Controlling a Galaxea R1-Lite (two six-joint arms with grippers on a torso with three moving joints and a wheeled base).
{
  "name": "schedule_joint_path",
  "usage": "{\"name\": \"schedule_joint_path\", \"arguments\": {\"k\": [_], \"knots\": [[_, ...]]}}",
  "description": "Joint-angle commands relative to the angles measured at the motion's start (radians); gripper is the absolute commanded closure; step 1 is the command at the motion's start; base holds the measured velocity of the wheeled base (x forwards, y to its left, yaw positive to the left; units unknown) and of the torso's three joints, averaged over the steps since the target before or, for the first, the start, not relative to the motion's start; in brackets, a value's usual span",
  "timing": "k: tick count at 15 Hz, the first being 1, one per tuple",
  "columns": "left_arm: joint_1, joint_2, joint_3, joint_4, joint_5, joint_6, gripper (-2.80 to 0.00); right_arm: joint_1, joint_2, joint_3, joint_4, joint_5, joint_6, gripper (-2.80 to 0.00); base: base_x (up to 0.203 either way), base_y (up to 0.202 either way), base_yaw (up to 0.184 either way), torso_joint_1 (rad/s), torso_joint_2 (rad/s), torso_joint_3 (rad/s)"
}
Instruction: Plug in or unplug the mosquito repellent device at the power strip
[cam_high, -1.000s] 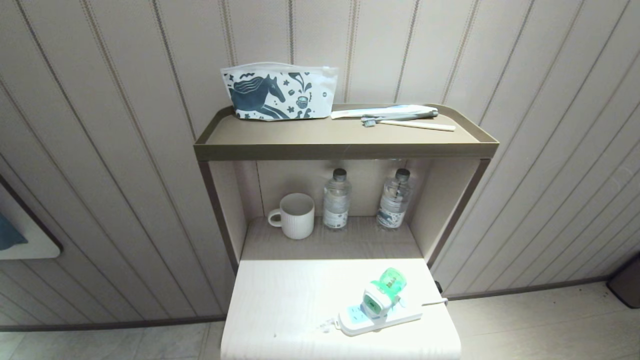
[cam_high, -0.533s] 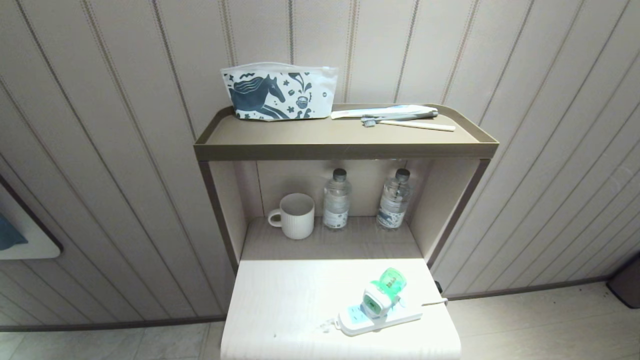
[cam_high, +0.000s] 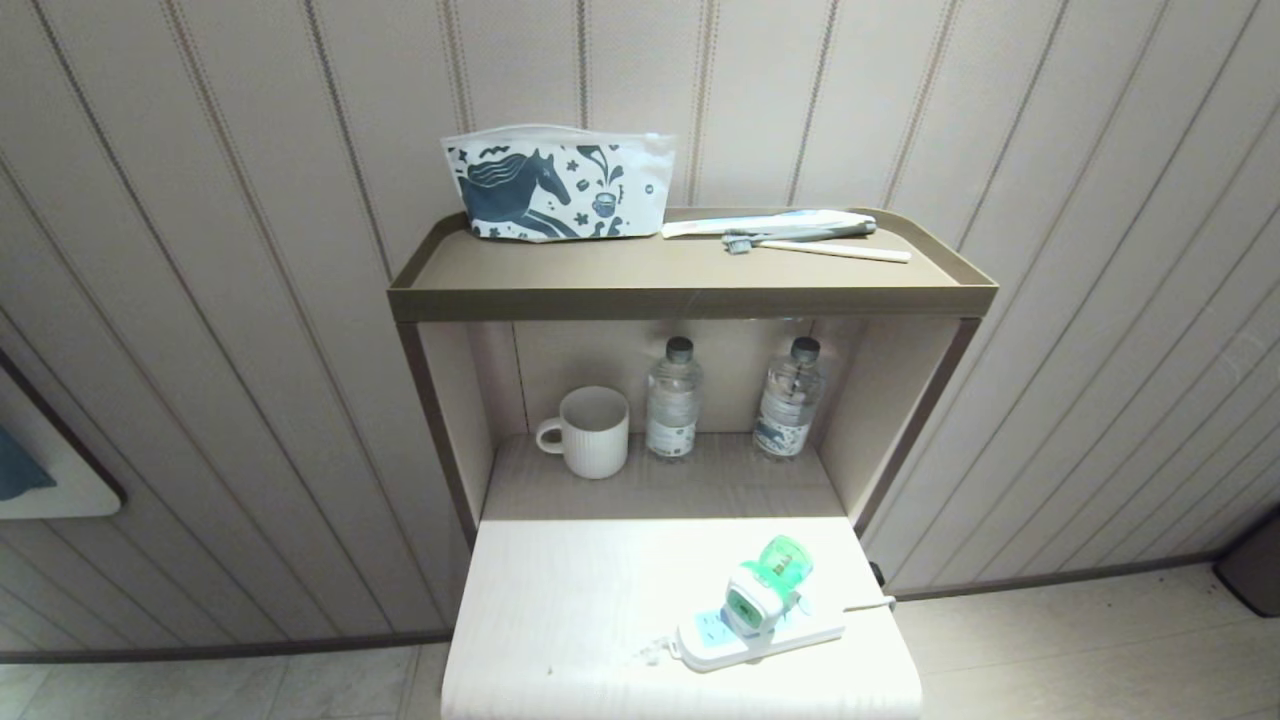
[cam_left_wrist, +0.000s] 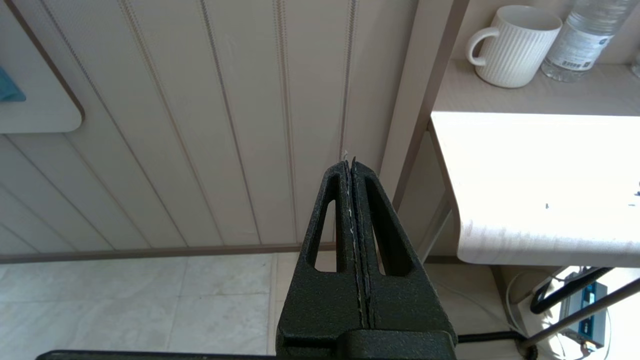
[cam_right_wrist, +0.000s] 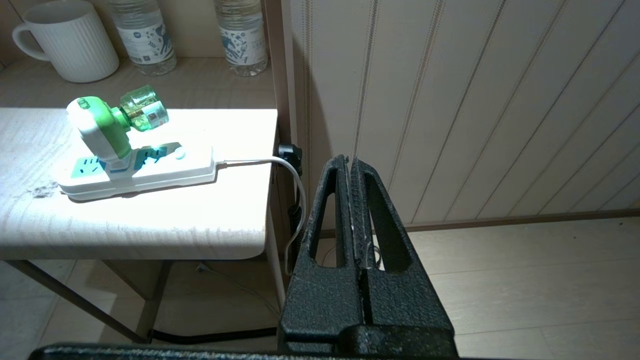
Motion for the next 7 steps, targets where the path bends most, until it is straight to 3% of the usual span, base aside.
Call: {"name": "schedule_joint_path", "arguments": {"k": [1, 7], "knots": [[0.001, 0.002, -0.001, 0.001, 0.000, 0.000, 0.00, 0.000, 0.002, 0.000, 0.000, 0.001, 0.000, 0.00, 0.000, 0.000, 0.000, 0.000, 0.00, 0.000], [0.000, 0.002, 0.000, 0.001, 0.000, 0.000, 0.00, 0.000, 0.002, 0.000, 0.002, 0.003, -0.004, 0.00, 0.000, 0.000, 0.000, 0.000, 0.00, 0.000]]}}
